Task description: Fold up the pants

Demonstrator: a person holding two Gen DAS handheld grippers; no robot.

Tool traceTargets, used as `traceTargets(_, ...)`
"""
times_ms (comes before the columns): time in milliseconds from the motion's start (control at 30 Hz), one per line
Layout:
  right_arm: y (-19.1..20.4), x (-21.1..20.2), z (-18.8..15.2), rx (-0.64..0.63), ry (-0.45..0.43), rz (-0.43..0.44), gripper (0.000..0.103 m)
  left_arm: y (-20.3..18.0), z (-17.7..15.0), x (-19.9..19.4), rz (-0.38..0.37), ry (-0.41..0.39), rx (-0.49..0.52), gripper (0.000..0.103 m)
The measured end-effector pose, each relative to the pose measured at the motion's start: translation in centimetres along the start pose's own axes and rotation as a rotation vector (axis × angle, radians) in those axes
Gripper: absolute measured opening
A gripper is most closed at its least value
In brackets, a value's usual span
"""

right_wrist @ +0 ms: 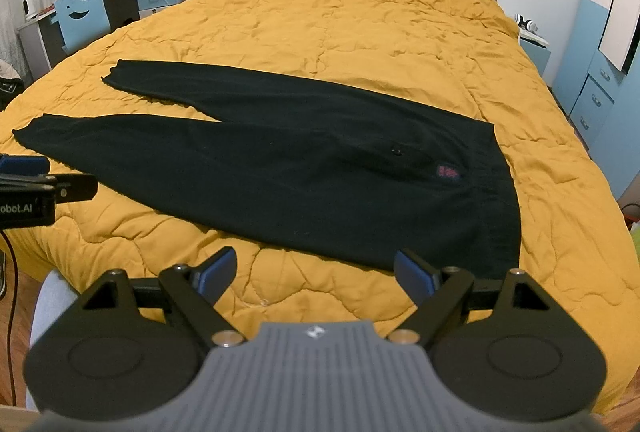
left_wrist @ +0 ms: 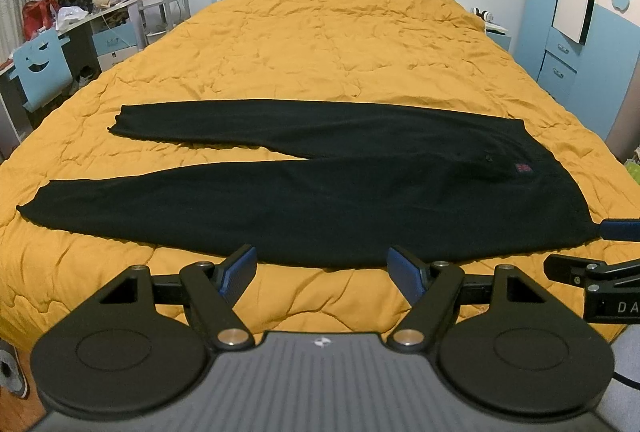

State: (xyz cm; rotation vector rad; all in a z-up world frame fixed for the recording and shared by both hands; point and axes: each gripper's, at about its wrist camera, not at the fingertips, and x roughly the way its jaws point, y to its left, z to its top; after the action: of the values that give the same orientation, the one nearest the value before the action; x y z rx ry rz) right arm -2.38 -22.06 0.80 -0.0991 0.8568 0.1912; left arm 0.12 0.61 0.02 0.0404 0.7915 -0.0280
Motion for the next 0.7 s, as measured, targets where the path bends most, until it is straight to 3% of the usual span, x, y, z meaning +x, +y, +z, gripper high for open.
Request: traceTargets(700, 0.03, -0.36, -0.01, -0.004, -0.002, -0.002, 0.082, -0.04, 0.05, 0.01, -0.001, -0.001, 0.000, 0.087)
